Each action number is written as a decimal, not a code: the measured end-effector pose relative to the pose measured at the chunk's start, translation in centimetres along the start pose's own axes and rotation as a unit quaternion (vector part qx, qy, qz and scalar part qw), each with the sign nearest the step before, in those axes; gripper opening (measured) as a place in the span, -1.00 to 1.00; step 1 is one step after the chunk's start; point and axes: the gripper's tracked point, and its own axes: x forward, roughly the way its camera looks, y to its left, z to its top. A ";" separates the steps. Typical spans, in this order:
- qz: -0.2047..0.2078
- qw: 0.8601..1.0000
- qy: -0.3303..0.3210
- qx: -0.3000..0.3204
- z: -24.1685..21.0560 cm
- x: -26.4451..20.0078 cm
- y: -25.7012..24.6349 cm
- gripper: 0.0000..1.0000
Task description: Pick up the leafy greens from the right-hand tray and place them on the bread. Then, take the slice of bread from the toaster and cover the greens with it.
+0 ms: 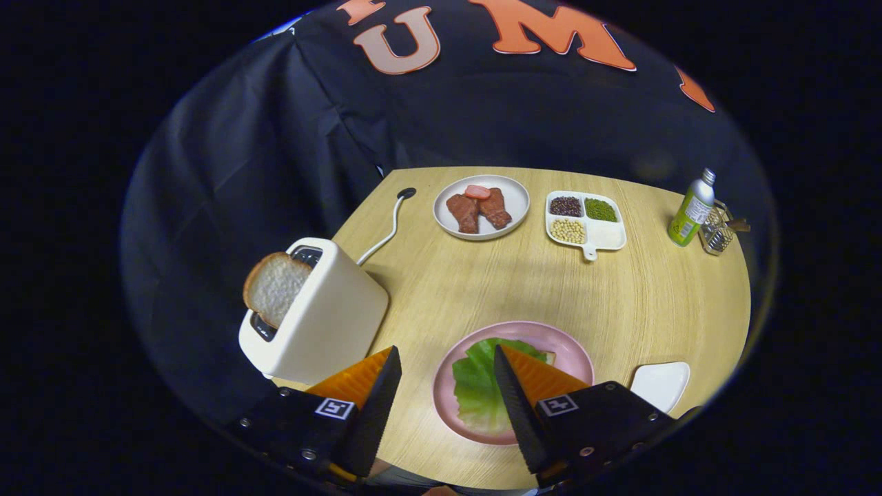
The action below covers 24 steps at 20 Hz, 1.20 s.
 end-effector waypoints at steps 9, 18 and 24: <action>0.036 0.999 -0.002 -0.026 4.9 -1.7 9.6 0.94; 0.041 0.997 0.046 -0.053 5.5 2.1 17.1 0.92; 0.014 0.996 0.077 -0.033 5.4 5.7 17.8 0.84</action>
